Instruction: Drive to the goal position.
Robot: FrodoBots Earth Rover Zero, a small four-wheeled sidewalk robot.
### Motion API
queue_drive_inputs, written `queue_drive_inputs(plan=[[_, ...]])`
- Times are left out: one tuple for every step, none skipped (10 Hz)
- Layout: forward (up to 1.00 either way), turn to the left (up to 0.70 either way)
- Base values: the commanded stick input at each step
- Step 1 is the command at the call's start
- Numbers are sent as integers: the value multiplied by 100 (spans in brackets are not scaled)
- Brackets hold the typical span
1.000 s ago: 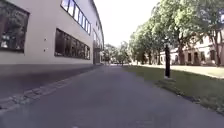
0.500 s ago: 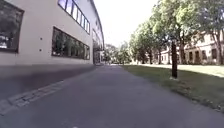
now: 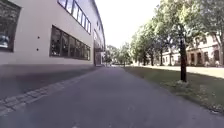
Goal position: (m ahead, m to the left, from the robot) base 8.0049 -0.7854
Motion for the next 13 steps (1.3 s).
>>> queue_drive_inputs(plan=[[85, 0], [85, 0], [85, 0], [85, 0], [85, 0], [85, 0], [85, 0], [85, 0], [85, 0], [85, 0], [85, 0], [85, 0], [85, 0]])
